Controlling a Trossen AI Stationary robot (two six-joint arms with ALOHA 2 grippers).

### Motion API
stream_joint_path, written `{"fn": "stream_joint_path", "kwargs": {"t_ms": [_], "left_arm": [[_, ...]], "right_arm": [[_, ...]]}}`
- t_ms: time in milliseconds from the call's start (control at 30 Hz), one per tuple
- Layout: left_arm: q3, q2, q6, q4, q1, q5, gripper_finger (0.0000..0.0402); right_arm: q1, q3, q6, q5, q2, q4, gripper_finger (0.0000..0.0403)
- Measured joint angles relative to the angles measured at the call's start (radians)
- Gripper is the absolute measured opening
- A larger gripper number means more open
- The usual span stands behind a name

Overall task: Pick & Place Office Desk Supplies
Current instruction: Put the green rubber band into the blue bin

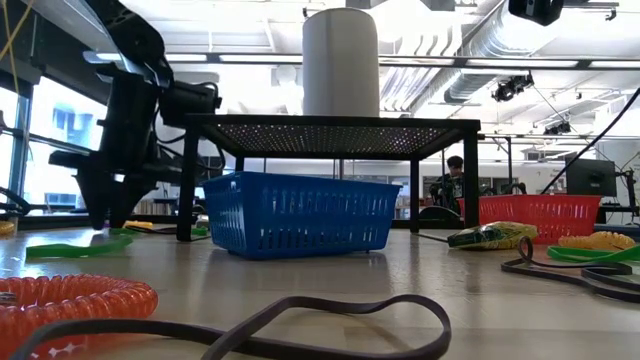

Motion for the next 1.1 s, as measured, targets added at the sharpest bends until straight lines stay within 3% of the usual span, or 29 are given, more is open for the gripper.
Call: {"fn": "stream_joint_path", "kwargs": {"t_ms": [300, 533, 733, 1100], "left_arm": [[-0.002, 0.002, 0.038, 0.021, -0.001, 0.001, 0.0007], [-0.005, -0.030, 0.074, 0.013, 0.000, -0.010, 0.0001], [0.037, -0.138, 0.079, -0.149, -0.019, -0.073, 0.0000], [0.192, -0.440, 0.013, -0.248, -0.241, -0.076, 0.0000]], "right_arm": [[0.000, 0.000, -0.008, 0.000, 0.000, 0.000, 0.0167], [0.000, 0.000, -0.012, -0.008, 0.000, -0.001, 0.0167], [0.000, 0.000, -0.027, -0.008, 0.000, -0.001, 0.0167], [0.000, 0.000, -0.061, -0.008, 0.000, -0.001, 0.0167]]}}
